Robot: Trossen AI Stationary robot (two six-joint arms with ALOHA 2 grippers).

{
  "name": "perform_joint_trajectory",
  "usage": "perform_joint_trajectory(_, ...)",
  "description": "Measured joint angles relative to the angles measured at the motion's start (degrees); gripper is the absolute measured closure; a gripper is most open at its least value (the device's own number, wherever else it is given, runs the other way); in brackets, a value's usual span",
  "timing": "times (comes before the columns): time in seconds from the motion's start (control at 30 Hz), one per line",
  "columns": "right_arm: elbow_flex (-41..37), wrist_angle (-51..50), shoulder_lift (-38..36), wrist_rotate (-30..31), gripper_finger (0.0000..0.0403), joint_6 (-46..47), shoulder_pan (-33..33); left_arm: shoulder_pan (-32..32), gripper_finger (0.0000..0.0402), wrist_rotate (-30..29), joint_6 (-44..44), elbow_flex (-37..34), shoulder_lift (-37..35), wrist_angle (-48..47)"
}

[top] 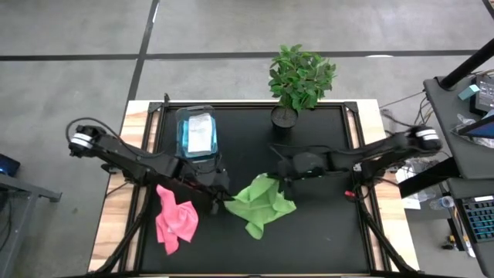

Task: Fold microfiber towels
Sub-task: Fold the green microfiber towel

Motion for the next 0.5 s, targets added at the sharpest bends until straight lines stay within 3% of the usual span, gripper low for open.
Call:
perform_joint_trajectory(0.13, 0.0, -3.0, -9.3, 3.3, 0.0394, -2.5, 3.2, 0.4, 0.0401, -0.2, 1.5, 5.3, -1.8, -6.8)
perform_joint_trajectory(0.5, 2.1, -9.0, -28.4, 3.5, 0.0394, -6.7, 6.9, 1.4, 0.0402, -1.1, 9.3, 24.4, -3.8, -24.6)
